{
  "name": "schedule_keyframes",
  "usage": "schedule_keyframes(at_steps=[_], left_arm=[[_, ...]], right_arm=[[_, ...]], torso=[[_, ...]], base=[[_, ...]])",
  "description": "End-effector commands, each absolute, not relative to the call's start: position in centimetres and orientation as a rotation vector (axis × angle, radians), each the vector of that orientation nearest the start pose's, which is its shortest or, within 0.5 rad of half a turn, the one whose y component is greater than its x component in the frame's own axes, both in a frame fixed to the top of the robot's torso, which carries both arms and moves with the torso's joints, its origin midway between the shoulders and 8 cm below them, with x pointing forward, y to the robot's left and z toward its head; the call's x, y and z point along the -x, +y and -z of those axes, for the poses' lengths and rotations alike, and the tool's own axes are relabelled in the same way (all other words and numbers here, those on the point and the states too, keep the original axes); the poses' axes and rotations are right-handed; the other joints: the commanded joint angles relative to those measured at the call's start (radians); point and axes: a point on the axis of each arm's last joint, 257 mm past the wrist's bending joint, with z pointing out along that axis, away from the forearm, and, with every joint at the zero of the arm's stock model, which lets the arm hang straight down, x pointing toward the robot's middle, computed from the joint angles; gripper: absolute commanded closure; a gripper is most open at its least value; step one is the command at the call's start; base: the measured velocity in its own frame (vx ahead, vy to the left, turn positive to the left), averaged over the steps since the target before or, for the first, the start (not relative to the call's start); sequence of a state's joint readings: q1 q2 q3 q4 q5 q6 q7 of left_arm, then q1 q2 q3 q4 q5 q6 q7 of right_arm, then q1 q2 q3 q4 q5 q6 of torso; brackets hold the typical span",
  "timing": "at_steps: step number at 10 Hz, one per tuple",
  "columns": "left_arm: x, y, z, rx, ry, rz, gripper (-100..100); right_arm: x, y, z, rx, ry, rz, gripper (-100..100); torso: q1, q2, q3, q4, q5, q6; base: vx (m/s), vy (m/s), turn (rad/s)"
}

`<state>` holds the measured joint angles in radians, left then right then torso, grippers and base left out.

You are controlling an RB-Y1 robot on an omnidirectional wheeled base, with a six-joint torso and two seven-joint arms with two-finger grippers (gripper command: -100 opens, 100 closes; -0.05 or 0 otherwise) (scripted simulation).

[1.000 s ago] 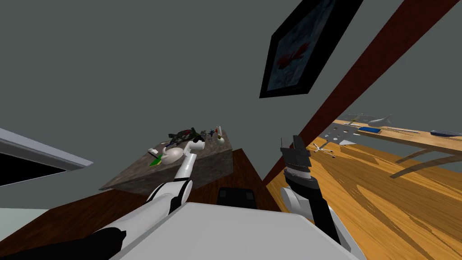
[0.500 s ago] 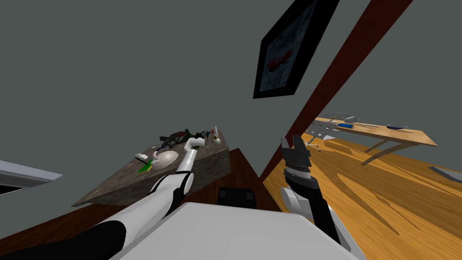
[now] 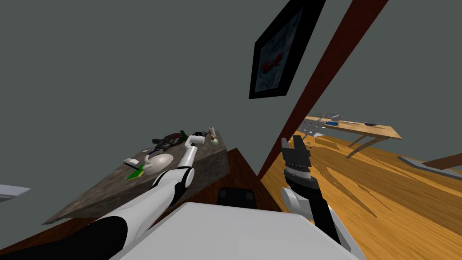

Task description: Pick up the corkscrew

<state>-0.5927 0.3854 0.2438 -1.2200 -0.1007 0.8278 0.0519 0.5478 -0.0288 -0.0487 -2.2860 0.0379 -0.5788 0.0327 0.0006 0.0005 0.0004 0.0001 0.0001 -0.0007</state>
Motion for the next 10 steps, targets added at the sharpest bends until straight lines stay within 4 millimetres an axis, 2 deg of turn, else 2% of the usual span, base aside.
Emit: schedule_keyframes(at_steps=[1,3,4,5,6,7,8,9,10], left_arm=[[-63.1,45.9,19.3,1.612,1.405,0.456,-100],[-63.0,46.7,19.2,1.659,1.406,0.414,-100],[-62.3,46.9,20.4,1.691,1.423,0.384,-100],[-62.2,46.9,20.6,1.699,1.426,0.378,-100],[-62.0,47.8,20.4,1.741,1.422,0.339,-100],[-61.2,47.9,21.5,1.774,1.438,0.307,-100],[-61.2,48.8,20.7,1.802,1.422,0.281,-100],[-60.3,48.9,22.1,1.839,1.441,0.244,-100],[-60.0,48.9,22.4,1.854,1.446,0.229,-100]], right_arm=[[-32.4,-28.8,-2.7,-0.557,0.638,-1.196,0],[-32.4,-28.8,-2.7,-0.557,0.638,-1.196,0],[-32.4,-28.8,-2.7,-0.557,0.638,-1.196,0],[-32.4,-28.8,-2.7,-0.557,0.638,-1.196,0],[-32.4,-28.8,-2.7,-0.557,0.638,-1.196,0],[-32.4,-28.8,-2.7,-0.557,0.638,-1.196,0],[-32.4,-28.8,-2.7,-0.557,0.638,-1.196,0],[-32.4,-28.8,-2.7,-0.557,0.638,-1.196,0],[-32.4,-28.8,-2.7,-0.557,0.639,-1.196,0]], torso=[[0.000,0.000,0.000,0.000,0.000,0.000],[0.001,0.000,0.000,0.000,0.000,-0.001],[0.001,0.000,0.000,0.000,0.000,0.000],[0.001,0.000,0.000,0.000,0.000,-0.001],[0.001,0.000,0.000,0.000,0.000,-0.001],[0.001,-0.001,0.000,0.000,0.000,0.000],[0.002,-0.001,0.000,0.000,0.001,-0.001],[0.002,-0.001,0.000,0.000,0.001,-0.001],[0.003,-0.001,-0.001,0.000,0.001,-0.001]], base=[[-0.001,0.002,-0.161],[0.001,0.001,-0.089],[0.005,0.010,-0.136],[0.003,0.006,-0.009],[0.011,0.012,-0.216],[0.011,0.023,-0.135],[0.013,0.031,-0.170],[0.013,0.032,-0.125],[0.007,0.013,-0.003]])
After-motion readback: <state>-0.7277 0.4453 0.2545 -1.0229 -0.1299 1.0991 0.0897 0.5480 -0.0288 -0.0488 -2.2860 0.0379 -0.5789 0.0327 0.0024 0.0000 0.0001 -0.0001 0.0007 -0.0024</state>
